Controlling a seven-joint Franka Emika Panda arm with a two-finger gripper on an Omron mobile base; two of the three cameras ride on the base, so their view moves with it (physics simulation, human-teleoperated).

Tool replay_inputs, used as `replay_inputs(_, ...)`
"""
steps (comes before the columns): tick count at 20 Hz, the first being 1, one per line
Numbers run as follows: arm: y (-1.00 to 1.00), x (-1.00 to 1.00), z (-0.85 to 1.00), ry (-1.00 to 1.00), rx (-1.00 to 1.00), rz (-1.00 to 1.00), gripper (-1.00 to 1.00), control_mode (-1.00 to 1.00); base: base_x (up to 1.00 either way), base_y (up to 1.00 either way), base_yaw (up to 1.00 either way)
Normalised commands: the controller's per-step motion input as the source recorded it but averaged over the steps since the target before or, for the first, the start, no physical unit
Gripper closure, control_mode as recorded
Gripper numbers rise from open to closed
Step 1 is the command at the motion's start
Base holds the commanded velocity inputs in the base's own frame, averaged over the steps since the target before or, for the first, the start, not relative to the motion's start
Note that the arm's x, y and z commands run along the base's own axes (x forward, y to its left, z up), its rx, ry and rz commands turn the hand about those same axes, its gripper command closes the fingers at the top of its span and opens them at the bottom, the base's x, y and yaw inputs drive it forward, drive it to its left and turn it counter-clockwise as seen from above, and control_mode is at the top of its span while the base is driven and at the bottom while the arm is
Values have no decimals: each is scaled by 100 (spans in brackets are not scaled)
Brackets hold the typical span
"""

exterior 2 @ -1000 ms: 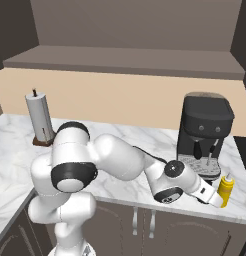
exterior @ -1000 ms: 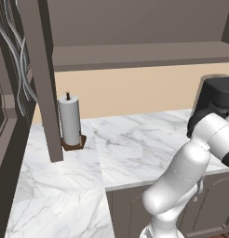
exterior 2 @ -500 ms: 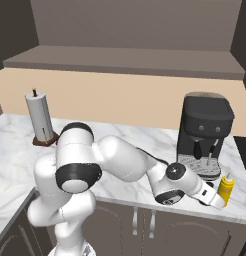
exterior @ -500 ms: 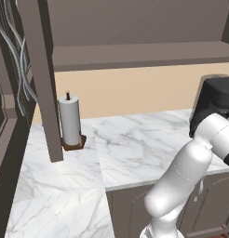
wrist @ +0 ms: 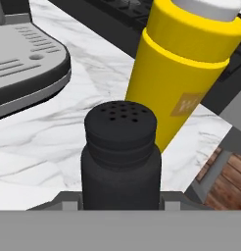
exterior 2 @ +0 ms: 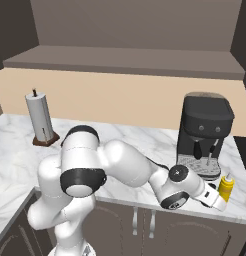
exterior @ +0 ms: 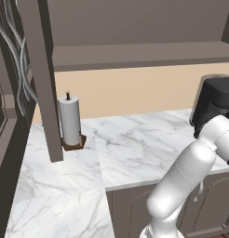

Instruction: Take 2 condiments from the cabinet and move them on the counter near the stove.Make sure the condiments are lined up with each other, next to each other.

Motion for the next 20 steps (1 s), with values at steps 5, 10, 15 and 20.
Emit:
replay_inputs(5, 0, 5, -11, 0, 0, 0, 100, -100, 0, 0, 0)
replay_inputs(10, -1, 5, -3, 0, 0, 0, 100, -100, 0, 0, 0)
replay_inputs(15, -5, 10, 0, 0, 0, 0, 100, -100, 0, 0, 0)
replay_inputs(20, -13, 16, 0, 0, 0, 0, 100, -100, 0, 0, 0)
